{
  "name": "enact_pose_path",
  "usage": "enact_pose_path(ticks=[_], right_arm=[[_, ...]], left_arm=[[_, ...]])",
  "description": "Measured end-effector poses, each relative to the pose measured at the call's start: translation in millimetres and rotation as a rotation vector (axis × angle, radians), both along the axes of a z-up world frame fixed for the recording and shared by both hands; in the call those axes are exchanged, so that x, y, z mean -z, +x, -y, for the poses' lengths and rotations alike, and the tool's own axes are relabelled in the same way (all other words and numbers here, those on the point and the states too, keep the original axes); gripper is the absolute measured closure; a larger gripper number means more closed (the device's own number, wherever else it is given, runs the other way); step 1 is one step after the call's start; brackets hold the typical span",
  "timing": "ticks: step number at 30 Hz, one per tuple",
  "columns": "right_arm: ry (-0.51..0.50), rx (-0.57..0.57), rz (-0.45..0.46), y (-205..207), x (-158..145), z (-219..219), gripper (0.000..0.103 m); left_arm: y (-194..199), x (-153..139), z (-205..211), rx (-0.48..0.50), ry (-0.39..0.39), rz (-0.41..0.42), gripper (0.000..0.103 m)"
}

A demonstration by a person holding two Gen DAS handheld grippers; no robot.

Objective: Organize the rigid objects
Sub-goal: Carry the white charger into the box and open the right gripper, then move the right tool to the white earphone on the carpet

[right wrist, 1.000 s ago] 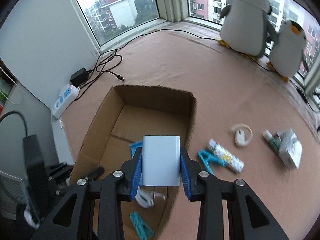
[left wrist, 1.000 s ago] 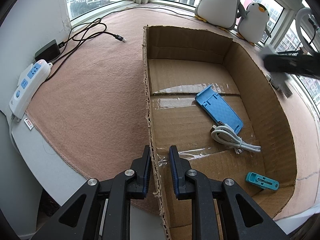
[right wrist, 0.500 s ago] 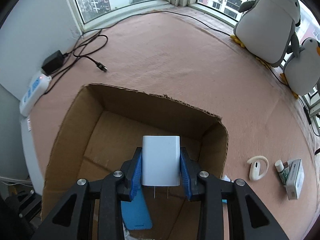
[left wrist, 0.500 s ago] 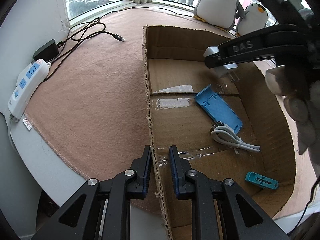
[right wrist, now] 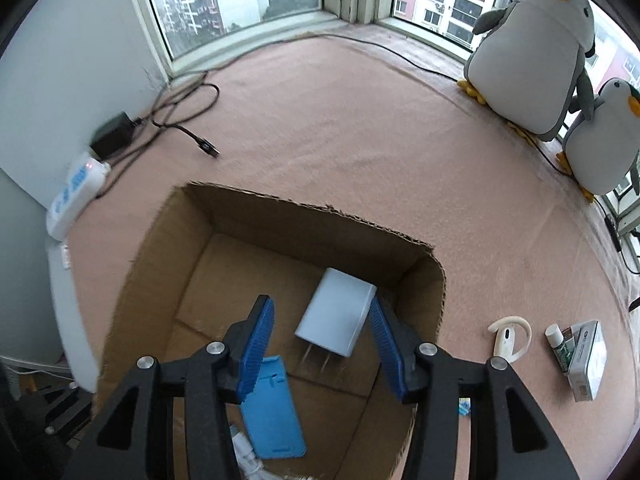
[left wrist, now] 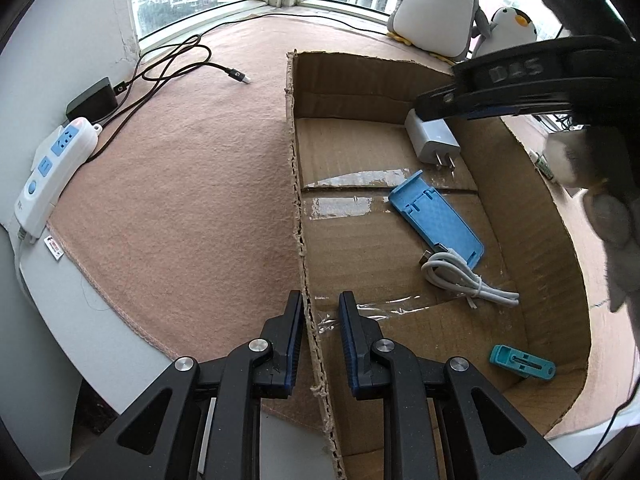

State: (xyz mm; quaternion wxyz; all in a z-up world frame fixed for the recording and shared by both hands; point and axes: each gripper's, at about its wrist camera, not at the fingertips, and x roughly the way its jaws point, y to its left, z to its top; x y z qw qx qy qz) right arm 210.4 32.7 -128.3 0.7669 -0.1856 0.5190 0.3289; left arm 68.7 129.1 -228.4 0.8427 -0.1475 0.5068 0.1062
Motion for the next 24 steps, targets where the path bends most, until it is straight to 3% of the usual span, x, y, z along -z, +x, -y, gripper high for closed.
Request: enact_pose_path(ticks=[12,17,24], right_arm=[[0.162,0.109,-0.045,3.6,-42.7,81.4,0.057],[0.16,0.159,-0.068,12.4,-37.7,115.0,0.057],[0.079,0.162,-0.061,18.6,-15.8,147.3,0.057]], left_arm=[[-2.1,-1.1,0.3,-0.003,0.0,0.005,0.084],[-2.5,-1.2,0.3,-0.003,0.001,0.005,0.084],[-2.6,-1.5,1.0,-0.004,0.005,0.003,0.084]])
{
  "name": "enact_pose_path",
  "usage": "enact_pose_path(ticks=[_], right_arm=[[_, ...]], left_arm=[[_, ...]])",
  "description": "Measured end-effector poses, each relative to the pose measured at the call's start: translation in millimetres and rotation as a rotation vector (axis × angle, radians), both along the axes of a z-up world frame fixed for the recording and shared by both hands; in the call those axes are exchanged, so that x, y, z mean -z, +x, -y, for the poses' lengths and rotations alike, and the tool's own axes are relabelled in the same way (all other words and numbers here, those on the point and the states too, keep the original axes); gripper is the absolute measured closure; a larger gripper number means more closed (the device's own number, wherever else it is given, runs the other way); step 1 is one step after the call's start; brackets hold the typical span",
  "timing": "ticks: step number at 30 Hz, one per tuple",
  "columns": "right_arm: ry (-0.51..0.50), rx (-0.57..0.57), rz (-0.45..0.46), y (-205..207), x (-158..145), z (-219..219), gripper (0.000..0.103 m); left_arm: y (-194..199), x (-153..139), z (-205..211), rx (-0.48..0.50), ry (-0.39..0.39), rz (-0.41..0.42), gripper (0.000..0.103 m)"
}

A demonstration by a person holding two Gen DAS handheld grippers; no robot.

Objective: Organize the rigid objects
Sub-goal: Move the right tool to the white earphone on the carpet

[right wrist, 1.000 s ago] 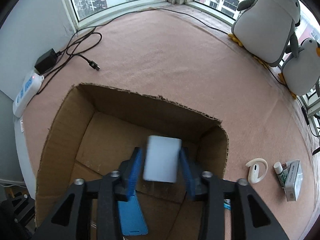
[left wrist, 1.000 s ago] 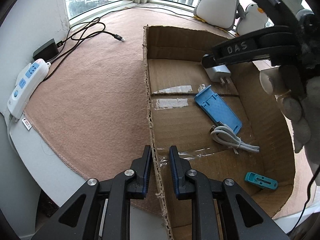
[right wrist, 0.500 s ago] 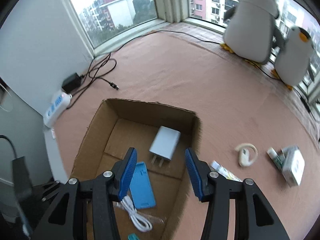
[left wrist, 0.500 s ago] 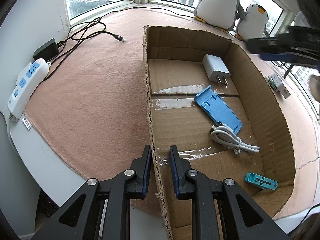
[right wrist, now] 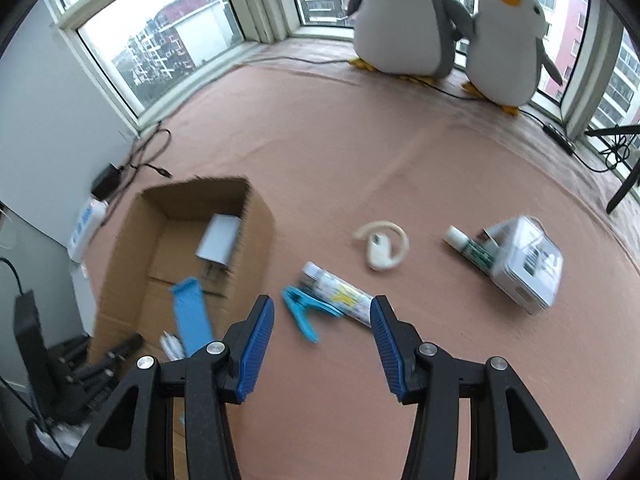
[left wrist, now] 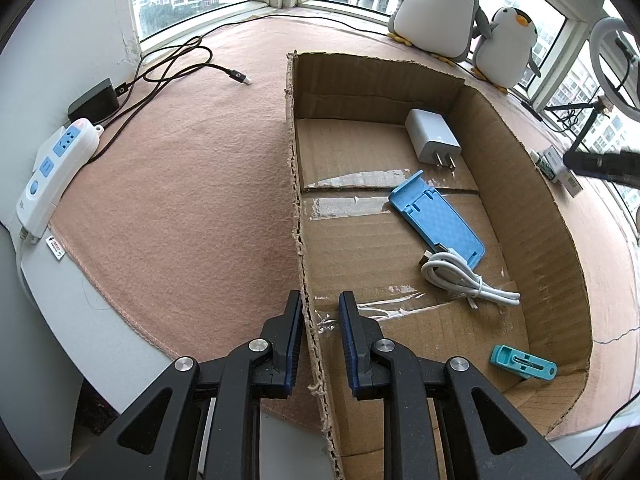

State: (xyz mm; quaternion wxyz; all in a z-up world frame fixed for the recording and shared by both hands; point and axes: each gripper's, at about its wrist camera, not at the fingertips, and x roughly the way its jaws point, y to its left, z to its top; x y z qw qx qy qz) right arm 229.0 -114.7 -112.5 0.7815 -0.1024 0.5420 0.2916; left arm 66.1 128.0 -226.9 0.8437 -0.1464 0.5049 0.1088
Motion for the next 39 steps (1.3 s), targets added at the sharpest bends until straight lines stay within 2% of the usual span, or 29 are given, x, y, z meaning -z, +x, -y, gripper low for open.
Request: enact_pose_path(ticks=[6,11,17,28,37,39], right_arm=[[-0.109,-0.054,0.048,-2.5,15.7,9.1,0.057],[-0.073,0.002,0.016,16.9,19.4,16.4,0.057],[-0.007,0.108,-0.07,50.8,30.9,18.0,0.057],[-0.06,0.168,-0.117,74.6,57.9,-4.1,0.057],[-0.115,0.166,-0.101,77.3,65.9,-22.4,0.058],[-0.128,0.162,-0.097,77.3,66.4,-25.0,0.067]], left_arm=[[-0.3,-0.3,1.0,-0.001,0.004,-0.002,0.084],[-0.5,-0.2,0.8,-0.002,0.005,-0.002,0.084],[-0.5,-0.2,0.9,-0.002,0.004,-0.002,0.084],[-0.6,-0.2,0.7,-0.001,0.002,-0.002,0.084],[-0.7,0.1,0.5,0.0,0.002,-0.003,0.083],[-0.3,0.9,1.1,0.001,0.002,-0.003,0.084]])
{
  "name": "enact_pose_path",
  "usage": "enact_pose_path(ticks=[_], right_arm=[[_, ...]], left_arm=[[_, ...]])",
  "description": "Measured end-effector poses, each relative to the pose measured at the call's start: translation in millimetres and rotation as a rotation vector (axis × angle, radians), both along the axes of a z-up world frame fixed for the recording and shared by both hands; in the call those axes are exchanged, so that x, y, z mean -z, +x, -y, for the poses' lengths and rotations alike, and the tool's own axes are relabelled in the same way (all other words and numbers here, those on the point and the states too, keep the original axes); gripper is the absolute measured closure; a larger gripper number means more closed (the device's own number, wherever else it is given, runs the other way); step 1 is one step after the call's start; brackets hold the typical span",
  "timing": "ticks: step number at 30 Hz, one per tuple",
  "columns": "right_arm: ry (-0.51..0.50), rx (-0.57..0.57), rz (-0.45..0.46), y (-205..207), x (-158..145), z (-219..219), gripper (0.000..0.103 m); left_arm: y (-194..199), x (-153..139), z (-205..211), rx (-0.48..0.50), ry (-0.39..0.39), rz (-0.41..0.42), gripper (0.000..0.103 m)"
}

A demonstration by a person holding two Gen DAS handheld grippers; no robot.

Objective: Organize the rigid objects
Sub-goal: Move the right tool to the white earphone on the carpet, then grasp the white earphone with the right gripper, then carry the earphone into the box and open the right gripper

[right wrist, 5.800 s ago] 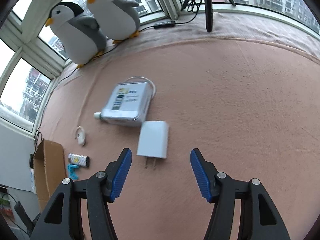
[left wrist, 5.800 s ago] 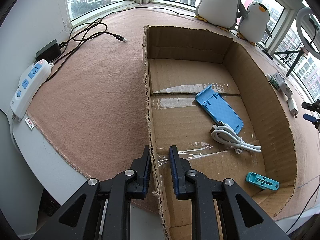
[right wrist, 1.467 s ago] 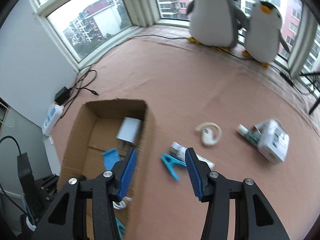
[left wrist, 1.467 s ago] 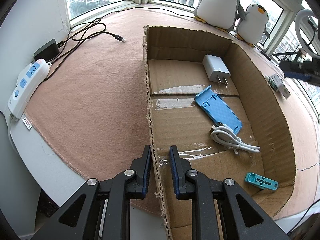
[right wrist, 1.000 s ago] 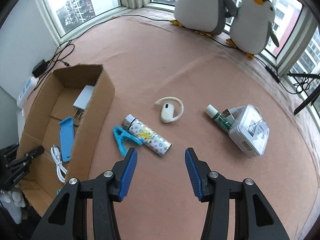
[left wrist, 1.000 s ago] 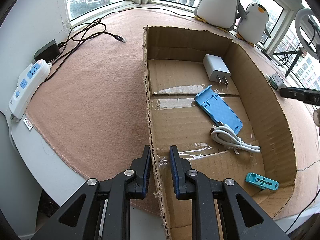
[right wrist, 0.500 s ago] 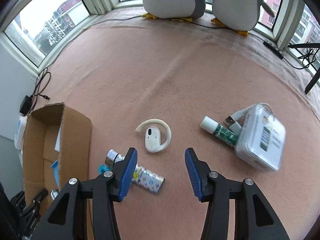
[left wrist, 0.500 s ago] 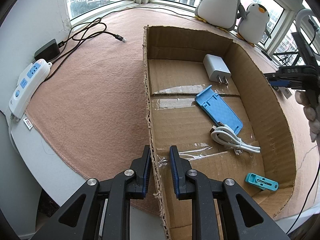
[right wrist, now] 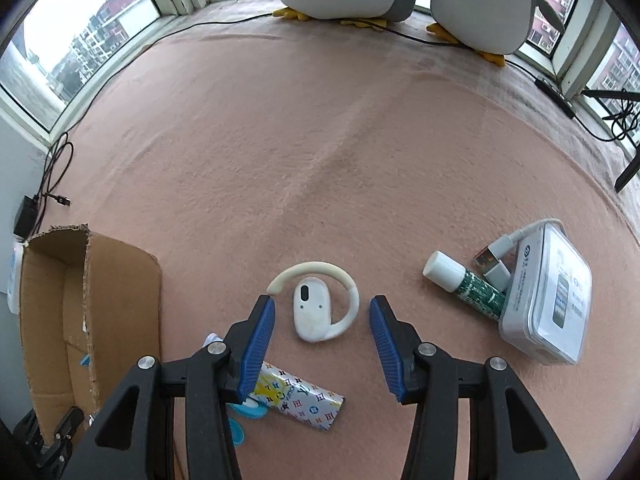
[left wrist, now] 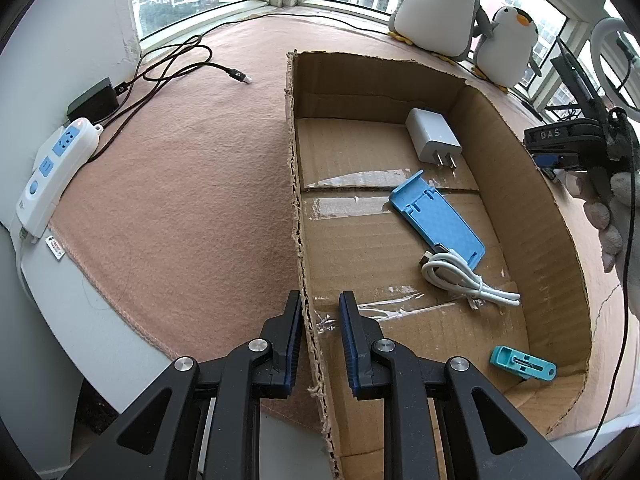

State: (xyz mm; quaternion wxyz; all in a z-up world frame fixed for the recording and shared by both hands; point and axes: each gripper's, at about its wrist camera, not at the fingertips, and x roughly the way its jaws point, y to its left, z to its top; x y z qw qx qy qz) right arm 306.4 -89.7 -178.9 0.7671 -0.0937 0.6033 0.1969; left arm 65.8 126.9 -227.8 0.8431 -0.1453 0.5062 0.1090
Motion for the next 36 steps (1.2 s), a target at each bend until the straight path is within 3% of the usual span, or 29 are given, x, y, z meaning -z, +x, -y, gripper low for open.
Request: enact_pose_path(ticks=[3,11,21,30,36], right_arm=[[-0.024,-0.008,0.004,-0.6,-0.5,-1.6,0.074],[0.003,0.01,-0.005,-3.8,-5.6,6.9,0.075],[0.098,0.015,0.031,-26.5,-42.9,21.9,0.075],[0.219,-0.113,0.064,-65.4,-88.8,-31.0,0.075],[0.267,-0.198,0.001,-88.5,-83.7,-83.2,0.075]], left_arm=[[0.1,0.8,0.3,0.0,-0.002,0.0,0.083],[0.2,0.9,0.1,0.001,-0.003,0.001,0.083],[0.8,1.2,1.1,0.0,-0.006,0.002,0.083],[1.2,1.2,0.9,-0.001,-0.008,0.003,0.083],[1.1,0.6,0.3,0.001,-0.011,0.005,0.083]])
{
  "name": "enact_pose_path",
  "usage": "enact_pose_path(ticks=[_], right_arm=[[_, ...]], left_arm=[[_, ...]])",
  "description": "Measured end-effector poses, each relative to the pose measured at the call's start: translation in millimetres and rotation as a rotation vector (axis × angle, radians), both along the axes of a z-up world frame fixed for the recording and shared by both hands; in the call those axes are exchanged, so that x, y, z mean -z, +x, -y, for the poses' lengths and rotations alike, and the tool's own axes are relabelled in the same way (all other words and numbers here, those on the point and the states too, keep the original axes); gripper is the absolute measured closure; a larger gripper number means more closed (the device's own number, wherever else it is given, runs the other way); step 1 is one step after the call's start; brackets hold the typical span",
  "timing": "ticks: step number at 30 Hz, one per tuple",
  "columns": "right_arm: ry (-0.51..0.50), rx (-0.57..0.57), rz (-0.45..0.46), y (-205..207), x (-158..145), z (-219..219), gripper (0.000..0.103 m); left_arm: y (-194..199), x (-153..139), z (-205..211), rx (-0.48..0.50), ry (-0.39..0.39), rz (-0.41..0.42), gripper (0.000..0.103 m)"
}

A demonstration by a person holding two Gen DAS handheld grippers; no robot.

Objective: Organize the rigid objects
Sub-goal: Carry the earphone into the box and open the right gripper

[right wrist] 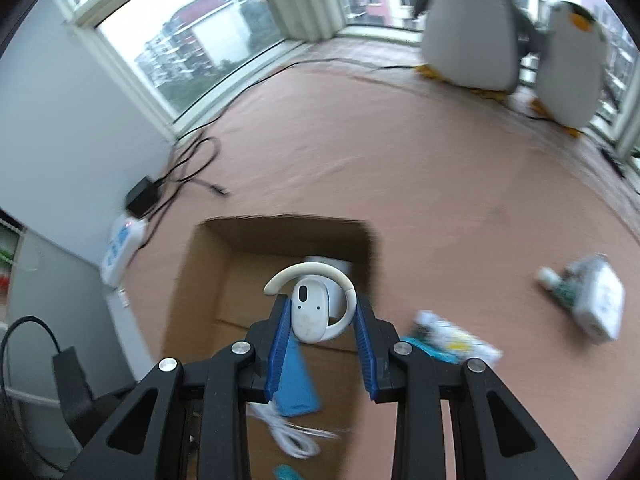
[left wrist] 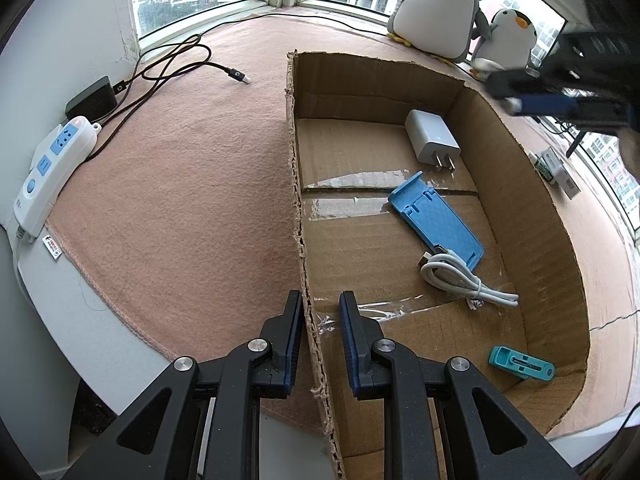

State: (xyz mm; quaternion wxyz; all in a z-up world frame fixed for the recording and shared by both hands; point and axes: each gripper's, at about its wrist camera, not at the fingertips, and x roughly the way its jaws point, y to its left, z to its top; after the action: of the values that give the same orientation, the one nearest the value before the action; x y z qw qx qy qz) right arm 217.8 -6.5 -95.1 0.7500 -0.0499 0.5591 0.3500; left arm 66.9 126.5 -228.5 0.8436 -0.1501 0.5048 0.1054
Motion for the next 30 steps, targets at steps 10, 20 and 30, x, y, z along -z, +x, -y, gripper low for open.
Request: enact_pose_path(ticks=[10,20,30], right_arm=[[-0.028,-0.058,-0.074,-25.1,41.5,-66.8,0.075],[-0.066,-0.049,-0.086,-20.7,66.0,-90.0,0.075],[-0.052,-0.062,-0.073,-22.2,61.2,-91.3,0.057]], left_arm=[[0.4,-0.5,-1.3,-0.005,-0.014,0.004,0.083],[0.6,-1.3,-1.9,-0.005,-0.019,0.004,0.083],[0.4,-1.4,-1.7,-0.005,-0.017,0.005,0.082]])
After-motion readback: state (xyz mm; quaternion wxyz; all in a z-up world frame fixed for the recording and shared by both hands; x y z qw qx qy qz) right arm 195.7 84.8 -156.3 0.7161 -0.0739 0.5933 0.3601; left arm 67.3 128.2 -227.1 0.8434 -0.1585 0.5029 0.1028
